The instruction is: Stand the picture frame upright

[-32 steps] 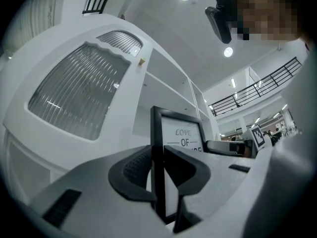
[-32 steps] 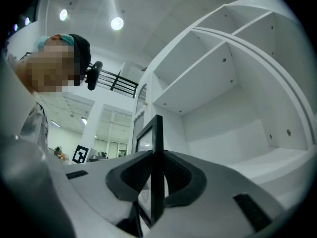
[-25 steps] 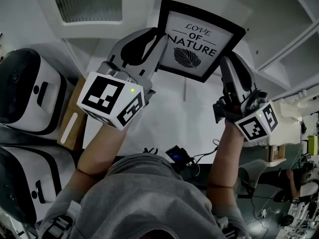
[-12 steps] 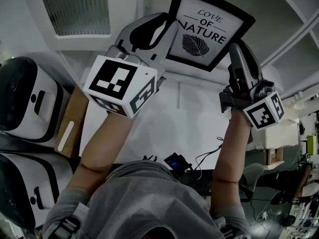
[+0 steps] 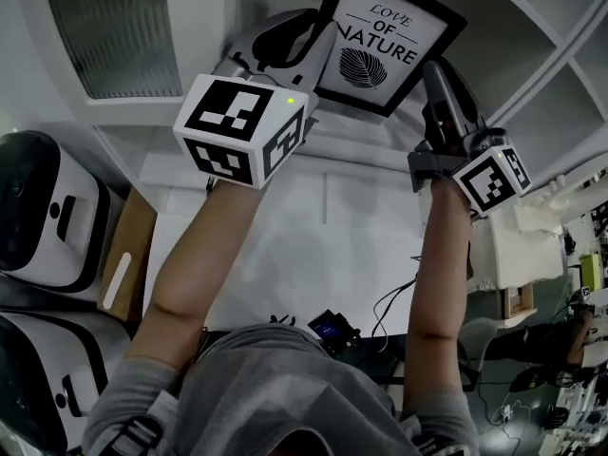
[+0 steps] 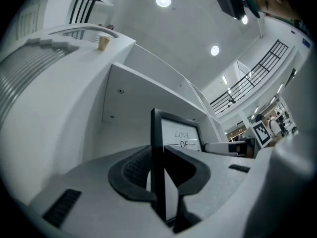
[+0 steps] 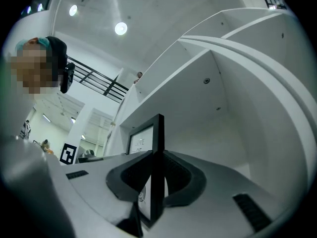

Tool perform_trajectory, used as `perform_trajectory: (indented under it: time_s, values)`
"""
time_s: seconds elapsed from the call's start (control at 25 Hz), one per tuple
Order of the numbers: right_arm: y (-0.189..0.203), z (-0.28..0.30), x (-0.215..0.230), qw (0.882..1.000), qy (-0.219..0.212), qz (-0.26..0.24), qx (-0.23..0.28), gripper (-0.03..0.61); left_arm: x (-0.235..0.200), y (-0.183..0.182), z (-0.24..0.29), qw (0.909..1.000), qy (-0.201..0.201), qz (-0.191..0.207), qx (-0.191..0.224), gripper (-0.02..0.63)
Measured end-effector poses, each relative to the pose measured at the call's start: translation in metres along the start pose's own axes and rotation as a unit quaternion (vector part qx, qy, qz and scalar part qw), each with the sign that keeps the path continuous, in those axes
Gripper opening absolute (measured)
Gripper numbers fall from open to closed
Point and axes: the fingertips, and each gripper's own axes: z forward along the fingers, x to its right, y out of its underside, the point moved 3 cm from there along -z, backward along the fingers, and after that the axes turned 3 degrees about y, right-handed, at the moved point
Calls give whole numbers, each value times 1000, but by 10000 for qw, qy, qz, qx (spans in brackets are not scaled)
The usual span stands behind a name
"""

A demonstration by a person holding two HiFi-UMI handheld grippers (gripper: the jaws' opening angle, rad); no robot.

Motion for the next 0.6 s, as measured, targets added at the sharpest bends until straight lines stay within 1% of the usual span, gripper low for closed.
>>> perform_trajectory:
  time_s: [0.24,0.4,0.6]
  values:
    - [8,12,19,9998,136,-92,-91,75,-10,18,20,9998,-142,50,-121,77]
    - [10,13,25,9996,80,-244,-95,75,-11,31,25,9995,-244,-21,-194,77]
    - [20,26,46,9992,167,-272,-228,75,-20,50,45,9989,-335,-53,-311,77]
